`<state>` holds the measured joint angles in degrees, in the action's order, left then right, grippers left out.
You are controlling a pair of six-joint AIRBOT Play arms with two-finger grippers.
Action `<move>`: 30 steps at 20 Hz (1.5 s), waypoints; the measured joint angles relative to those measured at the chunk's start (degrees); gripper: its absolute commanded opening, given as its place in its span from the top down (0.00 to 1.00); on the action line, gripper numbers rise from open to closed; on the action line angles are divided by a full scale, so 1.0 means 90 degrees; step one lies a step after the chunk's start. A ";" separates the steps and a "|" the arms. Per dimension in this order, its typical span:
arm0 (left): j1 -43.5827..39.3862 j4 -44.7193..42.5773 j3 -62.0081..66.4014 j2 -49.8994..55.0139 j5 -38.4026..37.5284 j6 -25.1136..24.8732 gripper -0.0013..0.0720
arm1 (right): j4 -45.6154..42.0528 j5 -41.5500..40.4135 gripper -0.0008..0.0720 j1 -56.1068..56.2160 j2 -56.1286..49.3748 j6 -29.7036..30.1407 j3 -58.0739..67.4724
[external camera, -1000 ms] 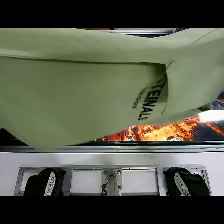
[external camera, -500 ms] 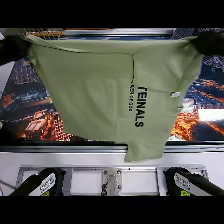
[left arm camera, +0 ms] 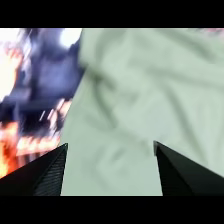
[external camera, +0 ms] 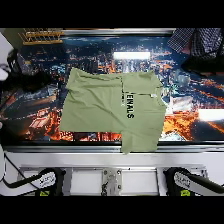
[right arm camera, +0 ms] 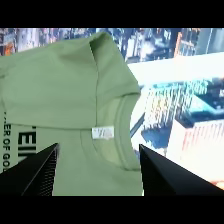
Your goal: Fold the clothes and pants, and hang the long-sleeved shirts on hangers.
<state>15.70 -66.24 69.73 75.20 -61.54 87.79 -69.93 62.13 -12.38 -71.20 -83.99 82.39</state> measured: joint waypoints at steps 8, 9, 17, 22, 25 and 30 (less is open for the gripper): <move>0.0590 -0.0158 -0.4192 -0.1656 0.0780 0.0588 0.20 | 0.0039 0.0090 0.26 0.0007 0.1328 0.0000 -0.2174; 0.0600 -0.0073 -0.4396 -0.1715 0.0916 0.0634 0.20 | 0.0083 0.0073 0.26 0.0007 0.1377 0.0000 -0.2266; -0.0070 0.0551 -0.4840 -0.1294 0.1819 0.1035 0.50 | 0.0318 -0.0066 0.26 0.0007 0.1486 0.0000 -0.2470; -0.0646 0.0495 -0.4775 -0.1154 0.2392 0.1438 0.97 | 0.0333 -0.0061 0.26 0.0005 0.1489 0.0000 -0.2506; -0.0770 0.0478 -0.4483 -0.1144 0.2484 0.1464 0.97 | 0.0058 0.0066 0.26 -0.0024 0.1494 0.0000 -0.2815; -0.0828 0.0476 -0.4097 -0.1141 0.2212 0.1018 0.97 | 0.0097 0.0187 0.26 -0.0627 0.1195 0.0124 -0.4238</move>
<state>8.25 -61.95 32.86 64.93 -41.63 96.95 -69.06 63.81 -18.02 -60.45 -82.87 44.25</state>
